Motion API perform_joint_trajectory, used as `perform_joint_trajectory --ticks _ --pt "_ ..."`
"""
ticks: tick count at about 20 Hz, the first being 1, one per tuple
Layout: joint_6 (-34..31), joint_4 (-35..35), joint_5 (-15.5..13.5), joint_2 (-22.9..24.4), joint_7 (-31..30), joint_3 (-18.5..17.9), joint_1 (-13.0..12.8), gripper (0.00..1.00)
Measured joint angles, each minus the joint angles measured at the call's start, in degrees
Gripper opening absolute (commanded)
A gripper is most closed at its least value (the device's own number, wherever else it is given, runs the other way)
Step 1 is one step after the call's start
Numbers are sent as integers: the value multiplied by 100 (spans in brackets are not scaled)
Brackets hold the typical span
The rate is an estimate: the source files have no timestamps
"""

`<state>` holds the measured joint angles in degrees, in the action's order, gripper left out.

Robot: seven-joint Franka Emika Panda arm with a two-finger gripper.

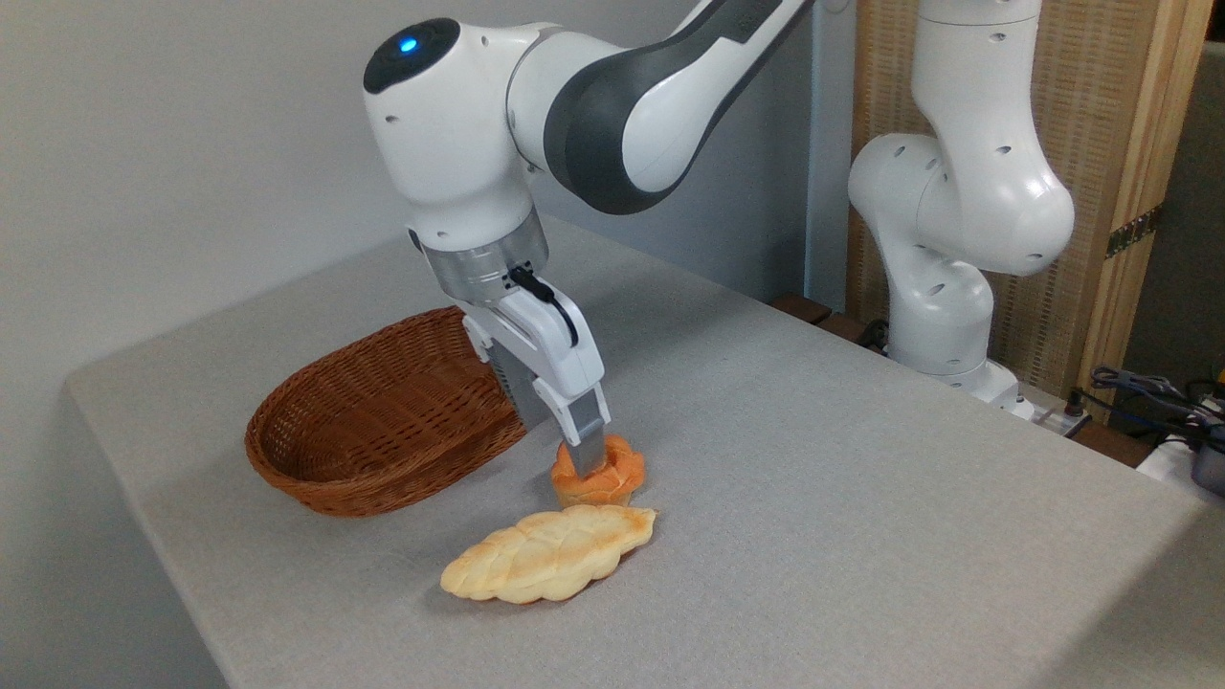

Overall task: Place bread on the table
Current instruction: 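Release the roll onto the table and raise the gripper away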

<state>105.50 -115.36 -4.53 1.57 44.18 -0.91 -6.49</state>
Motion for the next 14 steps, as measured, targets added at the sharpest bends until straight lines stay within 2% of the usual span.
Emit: perform_joint_trajectory --ticks 9,14 --pt "499 740 10 53 -26 3 -3 100" --pt "866 812 598 53 -426 44 -27 100"
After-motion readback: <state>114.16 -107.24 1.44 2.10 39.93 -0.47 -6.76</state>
